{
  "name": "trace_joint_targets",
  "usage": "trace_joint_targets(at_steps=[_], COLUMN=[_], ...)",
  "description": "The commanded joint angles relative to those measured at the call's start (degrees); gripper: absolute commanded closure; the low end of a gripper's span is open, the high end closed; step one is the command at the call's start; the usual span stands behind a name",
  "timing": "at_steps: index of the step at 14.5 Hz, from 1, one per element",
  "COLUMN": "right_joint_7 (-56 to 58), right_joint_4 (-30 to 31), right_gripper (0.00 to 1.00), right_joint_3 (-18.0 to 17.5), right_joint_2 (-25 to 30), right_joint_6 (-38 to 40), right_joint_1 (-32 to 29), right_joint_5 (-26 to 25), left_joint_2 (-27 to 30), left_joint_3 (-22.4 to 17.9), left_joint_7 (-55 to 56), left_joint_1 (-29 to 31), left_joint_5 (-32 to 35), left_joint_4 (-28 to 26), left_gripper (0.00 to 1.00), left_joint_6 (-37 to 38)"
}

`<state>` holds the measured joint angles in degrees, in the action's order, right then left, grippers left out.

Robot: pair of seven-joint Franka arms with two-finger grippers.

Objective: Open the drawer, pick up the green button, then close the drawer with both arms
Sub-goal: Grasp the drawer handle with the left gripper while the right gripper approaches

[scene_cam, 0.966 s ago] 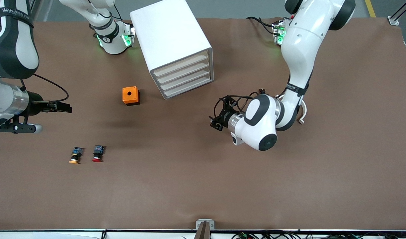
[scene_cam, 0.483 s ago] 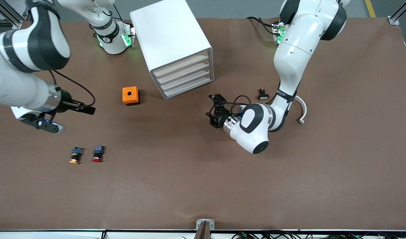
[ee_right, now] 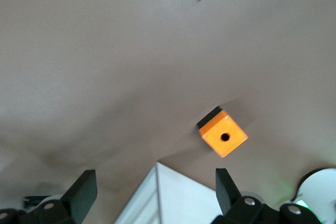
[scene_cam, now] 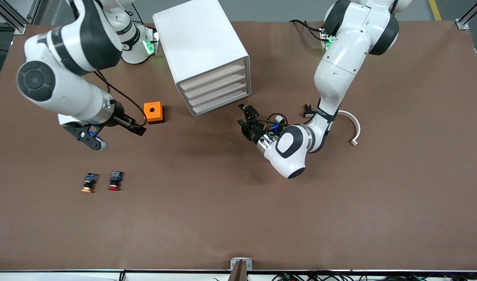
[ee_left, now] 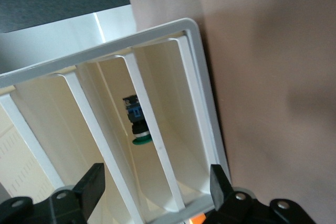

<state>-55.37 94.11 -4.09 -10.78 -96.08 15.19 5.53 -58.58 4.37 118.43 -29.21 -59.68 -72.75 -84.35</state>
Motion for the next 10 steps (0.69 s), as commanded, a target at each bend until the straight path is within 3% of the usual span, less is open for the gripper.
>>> trace_joint_targets(at_steps=[1,4,10], right_joint_7=[-8.59,-14.32,-20.91], right_joint_4=[0.55,0.46,0.37], right_gripper=[0.0,0.0,0.0], right_joint_3=[0.58,0.58,0.58], right_joint_2=[0.15,-0.29,-2.14], right_joint_6=[-2.61,-4.55,-7.62], right_joint_1=[4.22,7.13,11.0], right_joint_5=[0.71,0.71,0.27], left_joint_2=[-1.09,-1.89,-2.07], left_joint_3=[1.07,2.48,2.66], left_joint_7=[3.03,4.97,7.17], left_joint_1=[-0.76,-1.28,-2.87], left_joint_5=[-1.31,-1.23,-1.31], left_joint_4=[-0.2,-1.07,-4.68], left_gripper=[0.37,0.43,0.43], left_joint_6=[1.29,2.51,4.27])
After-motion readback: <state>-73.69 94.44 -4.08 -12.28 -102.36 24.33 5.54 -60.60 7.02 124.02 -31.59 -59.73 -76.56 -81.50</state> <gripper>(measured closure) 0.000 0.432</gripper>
